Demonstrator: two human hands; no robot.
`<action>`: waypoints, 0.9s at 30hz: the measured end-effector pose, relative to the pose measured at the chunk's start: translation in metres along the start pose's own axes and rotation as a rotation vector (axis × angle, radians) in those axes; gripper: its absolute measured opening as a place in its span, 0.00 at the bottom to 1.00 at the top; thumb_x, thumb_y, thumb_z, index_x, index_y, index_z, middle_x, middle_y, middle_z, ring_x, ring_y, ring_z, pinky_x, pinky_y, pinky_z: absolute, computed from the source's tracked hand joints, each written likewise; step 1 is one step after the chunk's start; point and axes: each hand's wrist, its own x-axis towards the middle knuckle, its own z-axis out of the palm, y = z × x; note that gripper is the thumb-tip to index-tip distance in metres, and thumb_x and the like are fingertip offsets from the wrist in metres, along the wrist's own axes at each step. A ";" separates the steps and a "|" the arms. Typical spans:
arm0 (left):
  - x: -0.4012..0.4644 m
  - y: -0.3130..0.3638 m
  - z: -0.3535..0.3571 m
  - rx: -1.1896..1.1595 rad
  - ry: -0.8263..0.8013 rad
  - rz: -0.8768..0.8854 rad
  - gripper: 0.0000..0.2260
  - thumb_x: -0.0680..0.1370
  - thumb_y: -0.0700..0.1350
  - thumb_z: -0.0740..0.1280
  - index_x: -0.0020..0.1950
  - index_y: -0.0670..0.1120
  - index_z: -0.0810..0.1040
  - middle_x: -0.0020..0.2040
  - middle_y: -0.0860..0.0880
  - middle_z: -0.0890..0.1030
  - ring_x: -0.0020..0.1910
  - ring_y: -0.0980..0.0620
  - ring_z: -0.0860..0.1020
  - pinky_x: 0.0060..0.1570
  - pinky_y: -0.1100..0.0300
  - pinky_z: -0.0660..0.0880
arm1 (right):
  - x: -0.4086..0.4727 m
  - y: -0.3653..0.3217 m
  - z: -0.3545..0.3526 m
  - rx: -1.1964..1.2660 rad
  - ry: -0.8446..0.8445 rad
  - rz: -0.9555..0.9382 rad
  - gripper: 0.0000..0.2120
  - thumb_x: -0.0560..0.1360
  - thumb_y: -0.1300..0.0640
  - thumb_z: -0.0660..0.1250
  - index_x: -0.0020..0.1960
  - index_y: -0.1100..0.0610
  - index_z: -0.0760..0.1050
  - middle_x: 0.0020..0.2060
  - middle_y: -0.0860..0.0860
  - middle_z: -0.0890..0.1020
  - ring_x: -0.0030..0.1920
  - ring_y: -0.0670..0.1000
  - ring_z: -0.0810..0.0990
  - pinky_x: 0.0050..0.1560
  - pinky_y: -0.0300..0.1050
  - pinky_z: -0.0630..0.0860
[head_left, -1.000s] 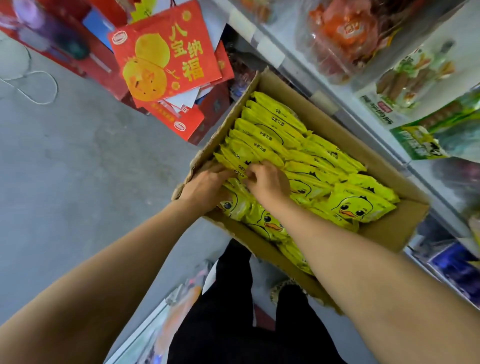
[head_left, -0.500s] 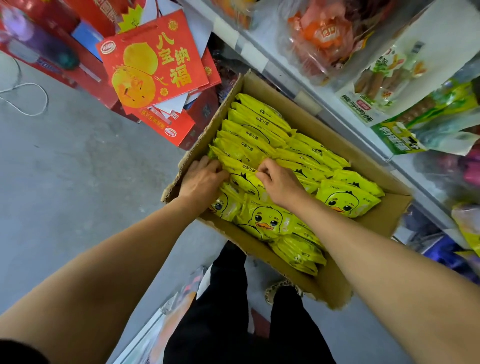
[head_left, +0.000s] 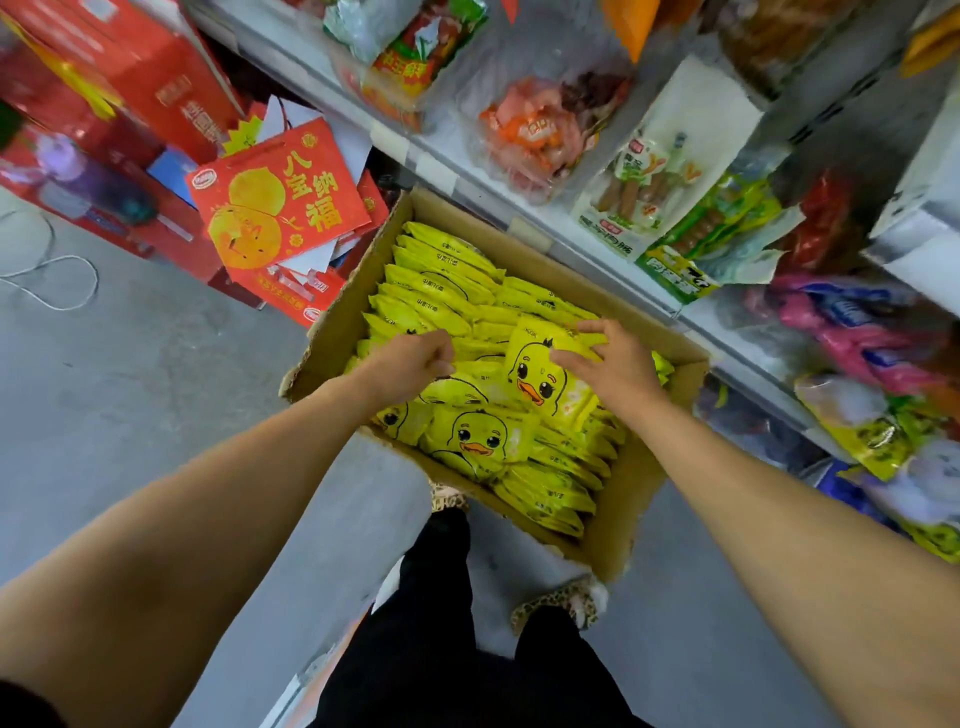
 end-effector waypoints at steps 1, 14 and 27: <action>-0.007 0.018 0.002 -0.021 0.017 0.026 0.05 0.80 0.45 0.64 0.52 0.43 0.74 0.41 0.47 0.79 0.40 0.46 0.74 0.33 0.57 0.63 | -0.009 0.004 -0.014 0.001 0.002 -0.003 0.28 0.69 0.47 0.77 0.65 0.54 0.73 0.57 0.50 0.77 0.60 0.47 0.74 0.53 0.41 0.70; -0.077 0.273 0.045 -0.155 0.139 0.187 0.10 0.79 0.55 0.65 0.47 0.49 0.76 0.47 0.49 0.80 0.48 0.51 0.76 0.45 0.59 0.68 | -0.147 0.068 -0.229 0.098 0.197 -0.133 0.13 0.66 0.53 0.78 0.48 0.48 0.77 0.49 0.52 0.84 0.51 0.55 0.83 0.56 0.57 0.79; -0.138 0.461 0.052 -0.439 -0.297 0.243 0.33 0.63 0.58 0.78 0.60 0.40 0.78 0.52 0.41 0.84 0.46 0.46 0.84 0.46 0.53 0.82 | -0.278 0.062 -0.405 0.314 0.517 -0.429 0.14 0.74 0.61 0.72 0.58 0.59 0.76 0.47 0.54 0.84 0.37 0.44 0.82 0.38 0.38 0.78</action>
